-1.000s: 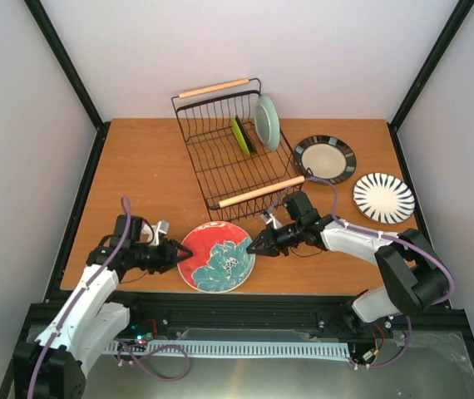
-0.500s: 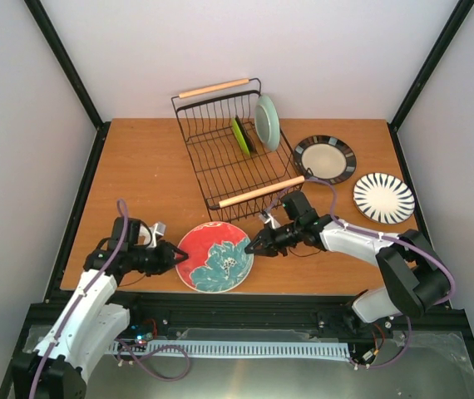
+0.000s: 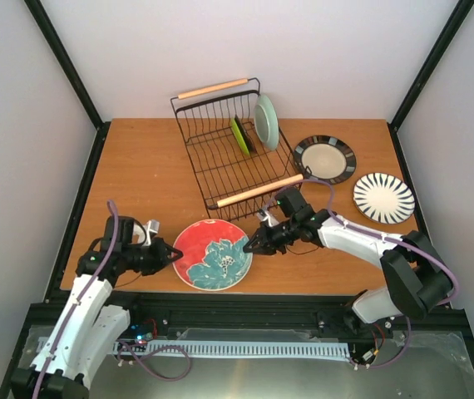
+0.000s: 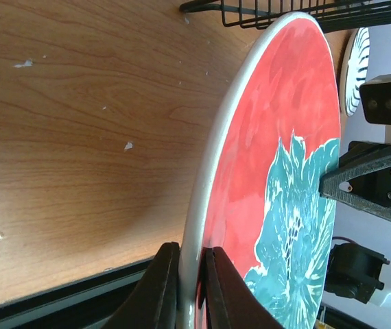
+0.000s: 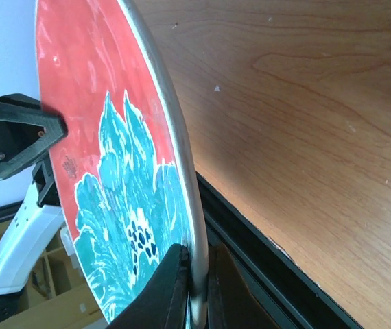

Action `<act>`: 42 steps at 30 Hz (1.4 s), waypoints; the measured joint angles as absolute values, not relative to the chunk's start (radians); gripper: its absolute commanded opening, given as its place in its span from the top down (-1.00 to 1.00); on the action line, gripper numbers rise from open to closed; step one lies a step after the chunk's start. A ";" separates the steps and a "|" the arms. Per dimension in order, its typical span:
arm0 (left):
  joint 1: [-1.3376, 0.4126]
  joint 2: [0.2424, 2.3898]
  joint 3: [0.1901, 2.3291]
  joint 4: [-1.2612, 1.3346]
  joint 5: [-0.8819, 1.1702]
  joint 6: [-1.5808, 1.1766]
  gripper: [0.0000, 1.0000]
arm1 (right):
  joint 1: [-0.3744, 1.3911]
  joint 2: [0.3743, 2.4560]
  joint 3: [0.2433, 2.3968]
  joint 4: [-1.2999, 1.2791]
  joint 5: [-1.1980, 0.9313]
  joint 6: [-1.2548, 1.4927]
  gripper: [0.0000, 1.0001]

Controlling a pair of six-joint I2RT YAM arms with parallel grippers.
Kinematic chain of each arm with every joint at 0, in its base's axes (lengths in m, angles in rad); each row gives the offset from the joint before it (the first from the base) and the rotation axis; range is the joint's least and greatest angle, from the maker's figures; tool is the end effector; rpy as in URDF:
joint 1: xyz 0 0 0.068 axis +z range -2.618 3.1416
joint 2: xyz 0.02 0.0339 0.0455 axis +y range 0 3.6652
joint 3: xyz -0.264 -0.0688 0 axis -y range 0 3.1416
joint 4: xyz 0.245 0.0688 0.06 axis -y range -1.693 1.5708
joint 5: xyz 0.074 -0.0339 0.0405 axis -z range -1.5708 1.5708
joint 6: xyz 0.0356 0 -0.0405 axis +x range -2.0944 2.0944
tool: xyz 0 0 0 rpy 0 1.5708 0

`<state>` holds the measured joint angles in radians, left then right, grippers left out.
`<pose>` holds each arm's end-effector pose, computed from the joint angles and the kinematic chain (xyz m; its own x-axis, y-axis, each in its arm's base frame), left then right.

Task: Load the plates into the dish rack
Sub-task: Insert the plate into the dish rack.

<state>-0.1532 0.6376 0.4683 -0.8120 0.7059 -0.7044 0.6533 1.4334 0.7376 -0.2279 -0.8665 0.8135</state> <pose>0.1108 -0.0405 0.2045 -0.9320 -0.3548 -0.0744 -0.1719 0.6133 -0.7709 0.1970 0.1850 0.1866 -0.9863 -0.1624 0.0277 -0.0606 0.5138 0.8558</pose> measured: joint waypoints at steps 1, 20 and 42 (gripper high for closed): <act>-0.152 0.633 0.485 -0.836 0.701 -0.702 0.99 | 0.659 1.433 0.754 -0.253 -0.860 0.808 0.94; -0.153 0.435 0.793 -1.318 0.592 -0.668 0.99 | 0.790 1.440 1.001 -0.538 -0.830 0.652 0.84; -0.154 0.651 1.104 -1.167 0.622 -0.725 0.99 | 0.782 1.456 1.541 -0.997 -0.565 0.543 0.69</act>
<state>-0.1535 0.6506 1.1038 -1.1671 0.6220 -0.7254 0.7822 1.4555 1.5406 -0.9966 -0.5652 0.5430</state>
